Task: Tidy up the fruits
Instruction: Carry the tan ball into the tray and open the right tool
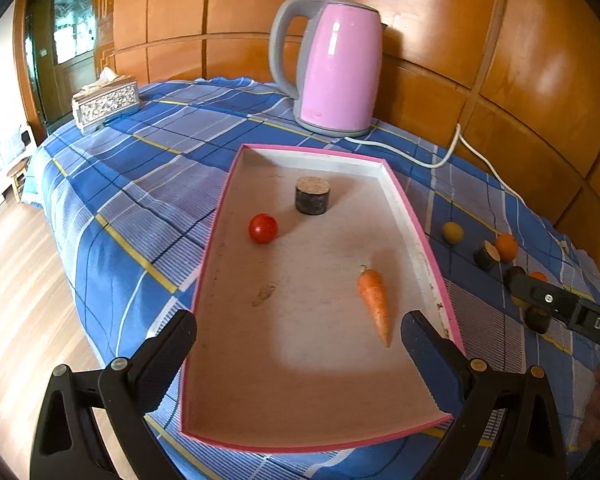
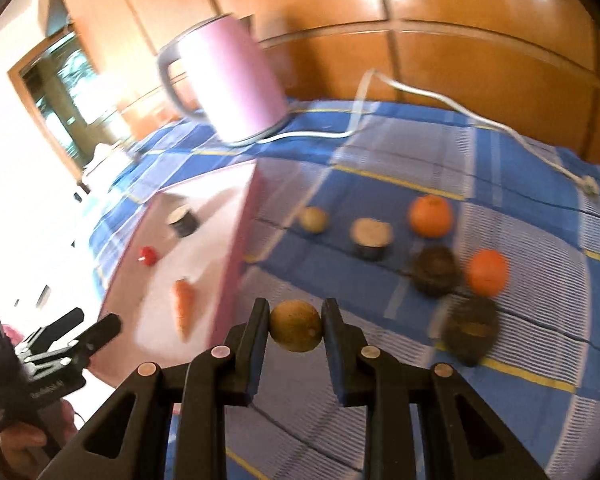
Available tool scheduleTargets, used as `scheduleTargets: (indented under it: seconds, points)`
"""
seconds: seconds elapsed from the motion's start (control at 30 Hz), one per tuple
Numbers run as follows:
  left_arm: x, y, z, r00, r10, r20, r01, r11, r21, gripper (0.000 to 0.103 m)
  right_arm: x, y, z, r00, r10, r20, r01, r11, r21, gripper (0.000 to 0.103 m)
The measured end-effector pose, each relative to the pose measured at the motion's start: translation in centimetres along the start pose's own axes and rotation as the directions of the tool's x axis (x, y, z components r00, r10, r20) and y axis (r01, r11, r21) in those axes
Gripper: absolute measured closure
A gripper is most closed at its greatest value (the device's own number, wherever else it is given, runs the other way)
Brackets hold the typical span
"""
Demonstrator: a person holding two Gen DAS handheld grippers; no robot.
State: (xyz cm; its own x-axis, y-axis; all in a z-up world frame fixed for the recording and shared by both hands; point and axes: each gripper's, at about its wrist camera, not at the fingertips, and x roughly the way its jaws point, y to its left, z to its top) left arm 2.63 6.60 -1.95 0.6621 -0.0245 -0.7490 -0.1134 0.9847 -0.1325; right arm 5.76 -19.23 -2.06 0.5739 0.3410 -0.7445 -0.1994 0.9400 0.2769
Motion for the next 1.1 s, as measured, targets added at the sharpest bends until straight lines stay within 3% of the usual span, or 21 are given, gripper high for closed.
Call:
scheduleTargets:
  seconds: [0.37, 0.43, 0.57, 0.8, 1.1]
  points:
    - [0.4, 1.8, 0.0, 1.000, 0.011, -0.013, -0.011, 0.998, -0.056, 0.000, 3.7, 6.9, 3.0, 0.991, 0.128, -0.048, -0.131, 0.989, -0.067, 0.076]
    - [0.5, 2.0, 0.0, 1.000, 0.014, -0.018, -0.015, 0.998, -0.062, 0.000, 3.9, 7.4, 3.5, 0.988, 0.150, -0.041, -0.152, 0.987, -0.054, 0.069]
    - [0.7, 2.2, 0.0, 1.000, 0.015, -0.019, -0.016, 0.998, -0.068, 0.000, 3.9, 8.1, 3.9, 0.987, 0.158, -0.022, -0.159, 0.986, -0.041, 0.067]
    - [0.7, 2.0, -0.1, 1.000, 0.017, -0.018, -0.018, 0.998, -0.053, 0.000, 3.4, 6.3, 1.9, 0.994, 0.101, -0.040, -0.102, 0.995, -0.018, 0.067]
    - [0.2, 0.6, -0.1, 1.000, -0.002, -0.009, 0.002, 1.000, -0.010, 0.000, 1.4, 3.2, -2.0, 0.999, -0.039, -0.033, 0.038, 0.999, -0.027, 0.067]
